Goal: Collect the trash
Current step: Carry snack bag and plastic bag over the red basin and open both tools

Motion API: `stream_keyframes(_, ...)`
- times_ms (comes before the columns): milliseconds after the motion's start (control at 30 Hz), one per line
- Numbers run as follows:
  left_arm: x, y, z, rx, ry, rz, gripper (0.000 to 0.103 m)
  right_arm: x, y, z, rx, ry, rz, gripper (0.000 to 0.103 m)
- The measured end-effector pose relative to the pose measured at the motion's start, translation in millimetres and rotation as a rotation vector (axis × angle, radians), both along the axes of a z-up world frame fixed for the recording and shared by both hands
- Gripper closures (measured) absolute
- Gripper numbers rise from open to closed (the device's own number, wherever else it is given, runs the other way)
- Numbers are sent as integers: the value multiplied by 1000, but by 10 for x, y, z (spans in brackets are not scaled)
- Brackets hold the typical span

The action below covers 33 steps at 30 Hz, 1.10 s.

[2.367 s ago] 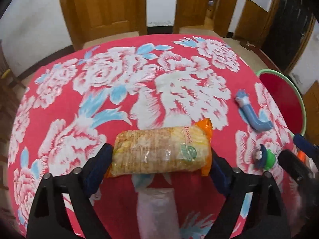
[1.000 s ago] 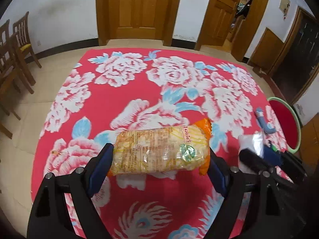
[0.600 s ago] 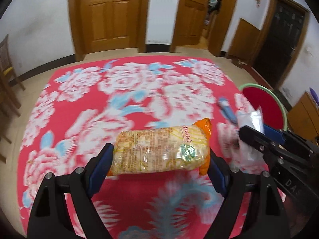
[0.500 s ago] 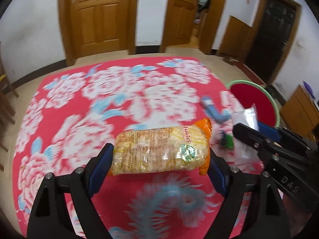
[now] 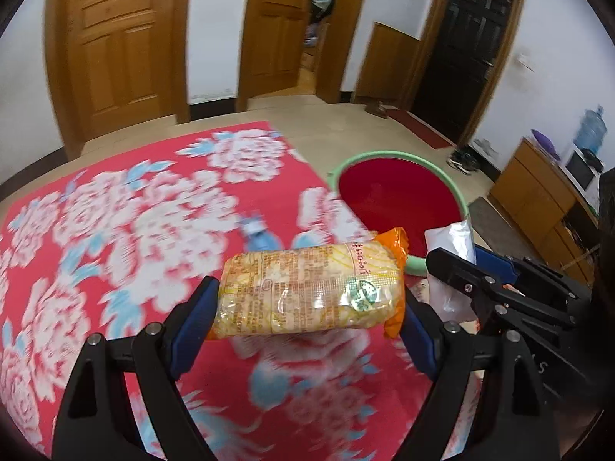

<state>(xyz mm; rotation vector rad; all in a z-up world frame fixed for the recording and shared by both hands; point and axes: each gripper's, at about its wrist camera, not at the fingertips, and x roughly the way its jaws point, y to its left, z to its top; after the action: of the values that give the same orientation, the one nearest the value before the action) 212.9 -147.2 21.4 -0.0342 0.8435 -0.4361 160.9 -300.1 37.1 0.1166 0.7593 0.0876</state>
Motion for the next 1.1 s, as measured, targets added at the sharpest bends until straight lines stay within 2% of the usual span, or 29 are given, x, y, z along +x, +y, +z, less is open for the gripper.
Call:
stream_keyframes(367,322,-740,70,8,-20,-113,17,121,-710,34,11,-8,-130,68)
stream_keyframes(667,580,-1038,60,39,-31,-136,17,446,-1013,12,34,-27,-175,68)
stream_keyframes(833,755,-1148,-70,45,-6,-149,17,607,-1104,-132,6,-16,-187,68)
stream_keyframes(1000,924,-1237,-233,73,37,-154,17,778,-1283,-340,30,36,-218,67)
stream_keyframes(1100,981,-1302,-267,90,32,-162,17,861,-1369,-420,43,53,-220,66)
